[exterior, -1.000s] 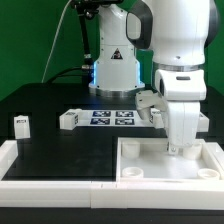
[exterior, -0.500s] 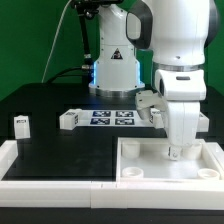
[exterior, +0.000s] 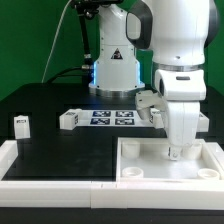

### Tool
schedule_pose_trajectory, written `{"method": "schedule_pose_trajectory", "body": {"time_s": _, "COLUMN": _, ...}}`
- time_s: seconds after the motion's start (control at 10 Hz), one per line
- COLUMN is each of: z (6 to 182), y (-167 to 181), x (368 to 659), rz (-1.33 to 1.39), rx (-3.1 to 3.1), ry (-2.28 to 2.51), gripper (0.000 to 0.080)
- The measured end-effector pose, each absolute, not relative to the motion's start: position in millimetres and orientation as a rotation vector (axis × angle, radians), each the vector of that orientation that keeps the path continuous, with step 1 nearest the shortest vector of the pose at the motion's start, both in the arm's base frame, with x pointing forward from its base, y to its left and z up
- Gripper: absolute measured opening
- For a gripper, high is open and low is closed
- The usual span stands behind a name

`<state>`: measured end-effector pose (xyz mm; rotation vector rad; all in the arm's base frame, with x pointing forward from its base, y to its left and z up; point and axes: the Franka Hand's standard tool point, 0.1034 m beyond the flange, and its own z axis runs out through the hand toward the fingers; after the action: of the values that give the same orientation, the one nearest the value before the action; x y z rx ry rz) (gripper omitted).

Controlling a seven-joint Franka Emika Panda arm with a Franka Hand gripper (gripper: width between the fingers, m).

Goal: Assemble one leg

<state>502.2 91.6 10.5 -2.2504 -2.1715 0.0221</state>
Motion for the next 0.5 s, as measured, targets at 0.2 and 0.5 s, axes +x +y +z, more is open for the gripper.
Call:
{"method": "schedule_pose_trajectory", "body": {"time_s": 0.2, "z": 33.2, "y": 100, "x": 497, "rz": 0.006, "rx": -2.273, "ry": -2.179, "gripper": 0.0649}}
{"method": "schedule_pose_trajectory", "body": {"time_s": 0.5, "z": 62.2, "y": 107, "x": 490, "rz": -0.018, "rx": -2.301, "ry": -2.19, "gripper": 0.0649}}
